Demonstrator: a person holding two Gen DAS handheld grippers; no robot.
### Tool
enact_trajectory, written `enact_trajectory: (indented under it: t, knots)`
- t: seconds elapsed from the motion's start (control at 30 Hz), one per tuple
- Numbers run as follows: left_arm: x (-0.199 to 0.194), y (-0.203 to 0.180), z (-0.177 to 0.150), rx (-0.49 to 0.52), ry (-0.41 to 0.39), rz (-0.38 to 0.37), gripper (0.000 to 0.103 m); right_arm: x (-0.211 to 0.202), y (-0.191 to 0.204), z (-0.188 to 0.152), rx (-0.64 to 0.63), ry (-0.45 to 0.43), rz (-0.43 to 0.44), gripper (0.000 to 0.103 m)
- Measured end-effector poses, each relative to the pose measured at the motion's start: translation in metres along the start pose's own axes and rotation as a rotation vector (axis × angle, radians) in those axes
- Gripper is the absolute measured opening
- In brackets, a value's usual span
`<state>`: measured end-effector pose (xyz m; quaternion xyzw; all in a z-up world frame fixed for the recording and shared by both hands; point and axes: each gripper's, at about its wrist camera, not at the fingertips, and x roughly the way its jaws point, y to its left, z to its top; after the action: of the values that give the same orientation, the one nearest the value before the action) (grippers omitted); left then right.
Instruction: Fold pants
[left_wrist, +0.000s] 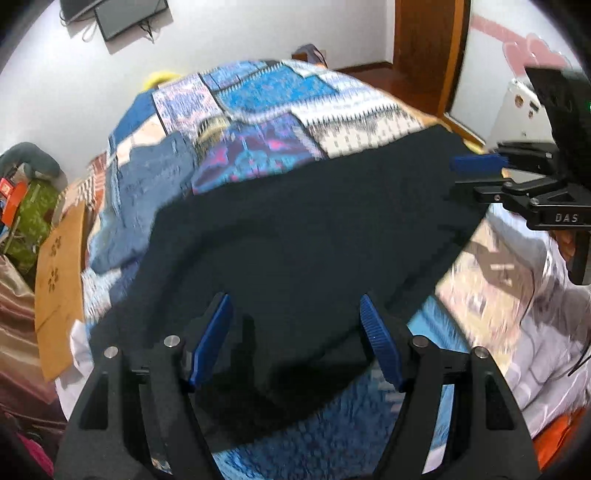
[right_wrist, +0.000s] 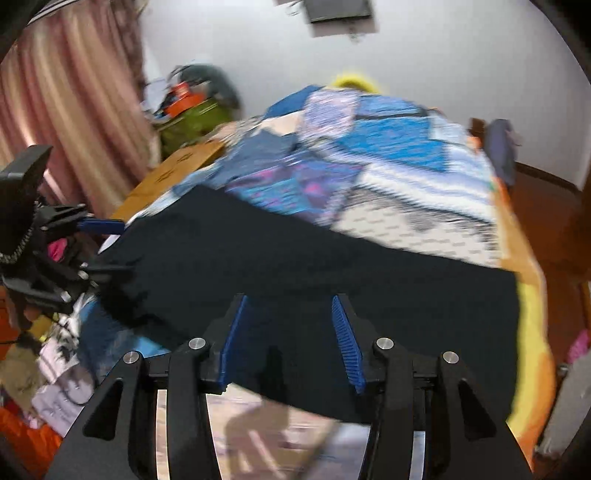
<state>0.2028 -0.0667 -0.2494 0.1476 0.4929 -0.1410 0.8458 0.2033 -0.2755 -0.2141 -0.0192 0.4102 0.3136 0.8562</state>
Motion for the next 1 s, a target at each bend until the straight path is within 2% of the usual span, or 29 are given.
enact_trajectory:
  t: [0.13, 0.2, 0.23, 0.27, 0.33, 0.37, 0.43, 0.57, 0.67, 0.7, 0.8, 0.9, 0.97, 1.0]
  knots:
    - [0.017, 0.001, -0.017, 0.001, 0.049, -0.016, 0.071, 0.020, 0.037, -0.005, -0.062, 0.033, 0.056, 0.043]
    - [0.018, 0.003, -0.021, -0.010, 0.026, -0.032, 0.071, 0.025, 0.051, -0.007, -0.086, 0.043, 0.074, 0.047]
    - [0.019, 0.004, -0.021, -0.014, 0.021, -0.033, 0.068, 0.029, 0.057, -0.007, -0.096, 0.054, 0.085, 0.047]
    - [0.019, 0.006, -0.020, -0.021, 0.014, -0.033, 0.063, 0.032, 0.061, -0.008, -0.107, 0.059, 0.088, 0.047]
    - [0.022, 0.008, -0.017, -0.034, 0.007, -0.022, 0.040, 0.040, 0.073, -0.009, -0.142, 0.067, 0.079, 0.047]
    - [0.022, 0.009, -0.016, -0.040, 0.002, -0.022, 0.033, 0.044, 0.076, -0.009, -0.154, 0.073, 0.076, 0.047]
    - [0.018, 0.010, -0.013, -0.048, -0.014, -0.063, 0.010, 0.051, 0.080, -0.008, -0.165, 0.080, 0.073, 0.047]
    - [0.007, 0.002, -0.013, -0.024, -0.040, -0.052, 0.008, 0.060, 0.087, -0.007, -0.200, 0.070, 0.040, 0.046]
    - [0.000, 0.000, -0.017, -0.021, -0.042, -0.071, 0.008, 0.059, 0.087, -0.008, -0.187, 0.064, 0.061, 0.021]
    - [-0.003, -0.001, -0.019, -0.022, -0.044, -0.074, 0.008, 0.059, 0.086, -0.009, -0.182, 0.072, 0.073, 0.017]
    - [-0.004, -0.003, -0.024, -0.040, -0.029, -0.100, 0.008, 0.052, 0.087, -0.012, -0.166, 0.079, 0.109, 0.014]
    - [0.003, -0.005, -0.028, -0.058, 0.002, -0.106, 0.008, 0.053, 0.085, -0.018, -0.134, 0.104, 0.127, 0.016]
    - [0.000, -0.001, -0.029, -0.080, 0.002, -0.109, 0.015, 0.056, 0.083, -0.019, -0.107, 0.133, 0.136, 0.017]
    - [-0.004, 0.003, -0.028, -0.094, 0.000, -0.111, 0.021, 0.055, 0.083, -0.018, -0.099, 0.135, 0.135, 0.021]
